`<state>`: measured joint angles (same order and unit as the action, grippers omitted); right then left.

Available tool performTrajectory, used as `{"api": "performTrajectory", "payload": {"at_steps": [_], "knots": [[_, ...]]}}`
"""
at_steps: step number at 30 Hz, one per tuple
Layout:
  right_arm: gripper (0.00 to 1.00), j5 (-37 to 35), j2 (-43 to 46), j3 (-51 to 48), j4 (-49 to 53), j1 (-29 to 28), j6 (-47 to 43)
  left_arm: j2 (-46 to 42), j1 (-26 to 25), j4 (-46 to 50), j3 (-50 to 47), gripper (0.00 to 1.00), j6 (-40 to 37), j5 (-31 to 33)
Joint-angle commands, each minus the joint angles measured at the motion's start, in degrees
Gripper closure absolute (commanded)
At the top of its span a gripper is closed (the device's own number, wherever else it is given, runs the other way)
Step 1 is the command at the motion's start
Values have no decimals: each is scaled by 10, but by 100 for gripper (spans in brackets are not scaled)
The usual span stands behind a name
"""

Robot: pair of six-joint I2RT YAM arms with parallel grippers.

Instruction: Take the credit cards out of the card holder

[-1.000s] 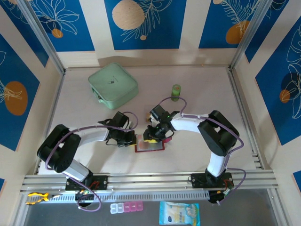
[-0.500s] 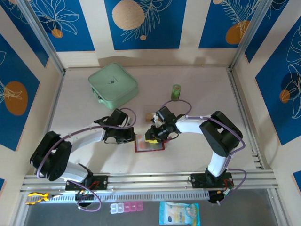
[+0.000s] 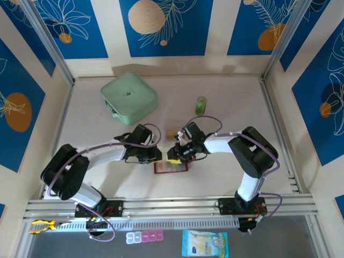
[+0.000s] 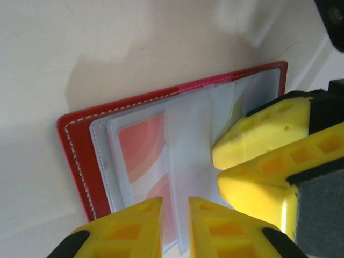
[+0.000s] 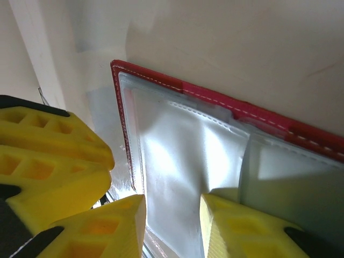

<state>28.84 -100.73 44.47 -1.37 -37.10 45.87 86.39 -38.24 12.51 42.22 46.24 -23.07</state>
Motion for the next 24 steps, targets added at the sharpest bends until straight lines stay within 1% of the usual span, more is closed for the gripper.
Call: {"api": "performTrajectory", "payload": {"at_steps": [1, 15, 20, 24], "knots": [[67, 7, -16, -13, 0, 4, 6, 11, -4, -22, -5, 79, 13, -19], [67, 9, -12, -19, 4, 7, 4, 43, -4, -50, -12, 74, 23, -35], [67, 9, -11, -21, 3, 7, 4, 55, -5, -70, -14, 74, 31, -54], [67, 10, -6, -23, 2, 8, 8, 53, -6, -71, -14, 75, 32, -52]]}}
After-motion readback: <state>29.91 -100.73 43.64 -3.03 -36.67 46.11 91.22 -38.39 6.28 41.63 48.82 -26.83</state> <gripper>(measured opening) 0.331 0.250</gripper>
